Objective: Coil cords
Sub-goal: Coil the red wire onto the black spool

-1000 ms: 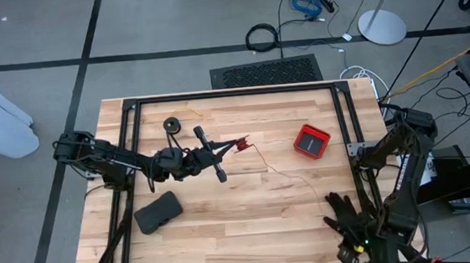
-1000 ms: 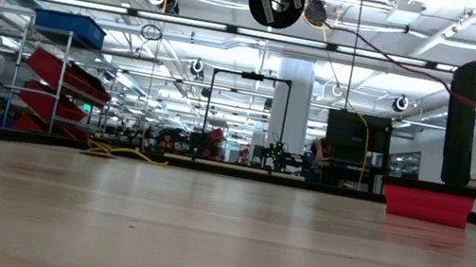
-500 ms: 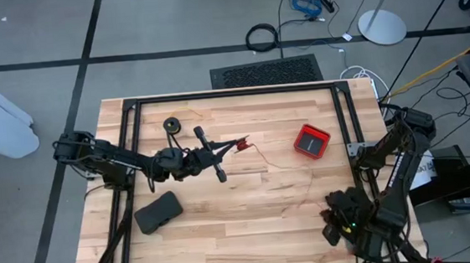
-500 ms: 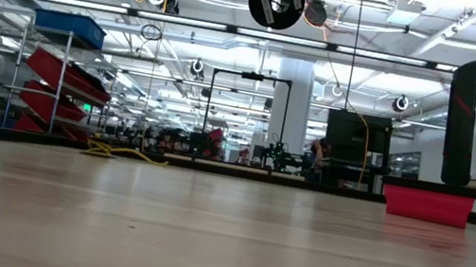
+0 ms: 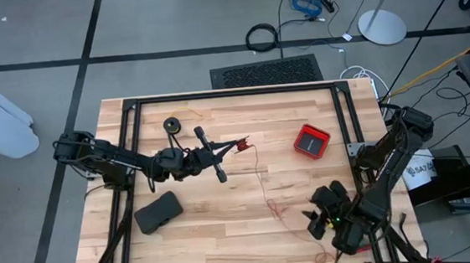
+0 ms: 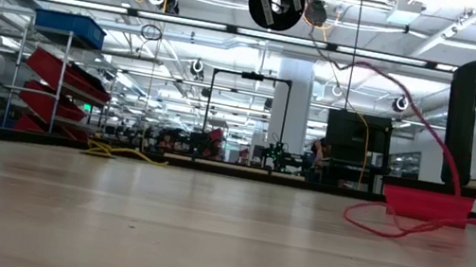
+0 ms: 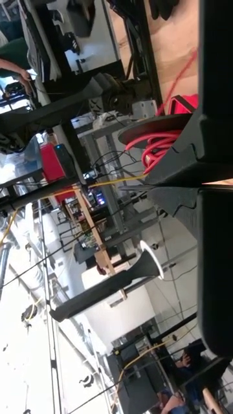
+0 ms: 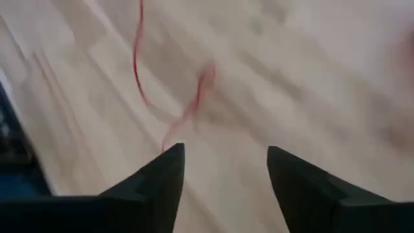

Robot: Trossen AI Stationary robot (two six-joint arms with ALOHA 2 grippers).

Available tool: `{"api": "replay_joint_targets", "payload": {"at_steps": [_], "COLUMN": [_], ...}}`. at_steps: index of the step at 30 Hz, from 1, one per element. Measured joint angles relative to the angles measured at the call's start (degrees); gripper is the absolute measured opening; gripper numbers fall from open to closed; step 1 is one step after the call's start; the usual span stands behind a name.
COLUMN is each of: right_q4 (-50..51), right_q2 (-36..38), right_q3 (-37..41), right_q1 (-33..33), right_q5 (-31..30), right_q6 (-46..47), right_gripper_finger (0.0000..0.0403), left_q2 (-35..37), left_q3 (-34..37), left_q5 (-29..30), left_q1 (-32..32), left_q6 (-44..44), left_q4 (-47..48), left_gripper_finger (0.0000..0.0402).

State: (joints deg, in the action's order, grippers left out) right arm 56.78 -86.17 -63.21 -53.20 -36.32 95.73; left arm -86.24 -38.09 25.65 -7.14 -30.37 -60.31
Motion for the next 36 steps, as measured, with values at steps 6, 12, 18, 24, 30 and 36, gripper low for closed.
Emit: {"api": "replay_joint_targets", "payload": {"at_steps": [6, 12, 18, 24, 30, 36], "right_q4": [-10.5, -26.3, -28.3, -39.1, -38.6, -38.6], "right_q2": [0.0, 0.0, -0.1, -2.4, -5.1, -7.4], "right_q3": [2.8, 7.0, 8.7, 8.8, 8.8, 8.8], "right_q1": [6.1, 13.4, 18.2, 20.8, 23.3, 24.5], "right_q5": [-12.4, -13.3, -13.0, -11.1, -10.1, -10.1], "right_q6": [-15.6, -32.2, -37.0, -49.5, -49.1, -49.8], "right_gripper_finger": [0.0208, 0.0189, 0.0168, 0.0157, 0.0149, 0.0114], "left_q2": [0.0, 0.0, 0.0, 0.0, 0.0, 0.0], "left_q3": [0.0, 0.0, 0.0, 0.0, 0.0, 0.0], "left_q5": [0.0, -0.1, -0.1, -0.2, -0.2, -0.2], "left_q1": [0.0, 0.0, 0.0, 0.0, 0.0, 0.0], "left_q6": [0.1, 0.1, 0.1, 0.1, 0.1, 0.1], "left_q4": [0.0, 0.0, 0.0, 0.0, 0.1, 0.3], "left_gripper_finger": [0.0000, 0.0000, 0.0000, 0.0000, 0.0000, 0.0000]}}
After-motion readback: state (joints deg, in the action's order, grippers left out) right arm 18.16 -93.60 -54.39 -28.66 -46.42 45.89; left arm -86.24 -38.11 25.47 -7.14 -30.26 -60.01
